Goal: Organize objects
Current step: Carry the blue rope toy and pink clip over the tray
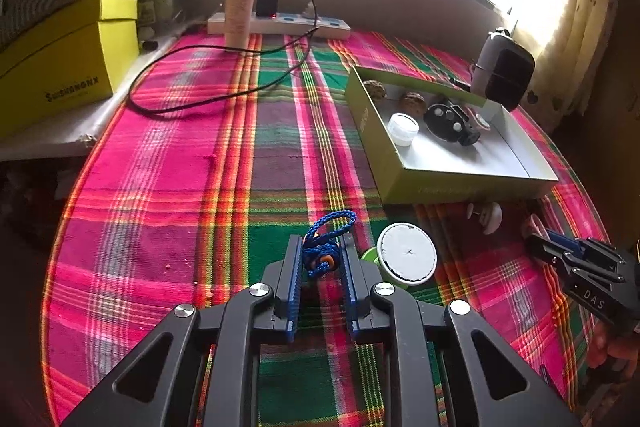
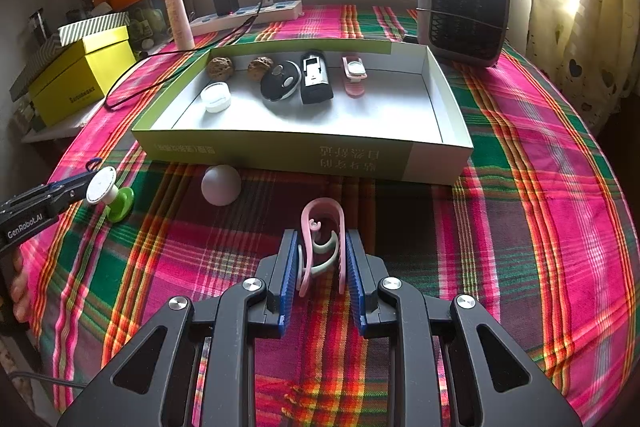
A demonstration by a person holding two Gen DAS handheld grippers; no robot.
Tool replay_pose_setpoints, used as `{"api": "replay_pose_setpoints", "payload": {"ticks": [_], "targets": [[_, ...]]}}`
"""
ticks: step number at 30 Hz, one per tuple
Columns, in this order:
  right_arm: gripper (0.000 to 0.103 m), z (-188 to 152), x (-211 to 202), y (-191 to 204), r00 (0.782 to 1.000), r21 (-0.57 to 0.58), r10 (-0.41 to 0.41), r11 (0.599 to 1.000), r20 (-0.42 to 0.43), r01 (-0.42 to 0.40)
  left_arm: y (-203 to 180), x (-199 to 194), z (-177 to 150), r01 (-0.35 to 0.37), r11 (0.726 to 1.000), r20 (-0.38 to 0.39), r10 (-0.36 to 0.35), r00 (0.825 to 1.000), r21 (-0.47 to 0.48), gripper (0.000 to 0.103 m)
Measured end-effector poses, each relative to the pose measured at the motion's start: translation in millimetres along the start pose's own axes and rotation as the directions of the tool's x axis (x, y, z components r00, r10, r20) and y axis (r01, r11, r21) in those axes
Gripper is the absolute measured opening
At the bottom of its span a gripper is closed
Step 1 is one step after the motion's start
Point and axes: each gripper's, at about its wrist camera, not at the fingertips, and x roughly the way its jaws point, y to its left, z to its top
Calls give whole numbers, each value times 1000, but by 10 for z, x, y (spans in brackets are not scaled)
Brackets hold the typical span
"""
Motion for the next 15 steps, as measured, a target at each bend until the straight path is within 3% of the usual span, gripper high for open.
{"api": "replay_pose_setpoints", "payload": {"ticks": [15], "targets": [[24,28,-81,-32,999,-3,18,1000,28,-18,-89,-151,44,6,1000,35,-7,999,12,16]]}}
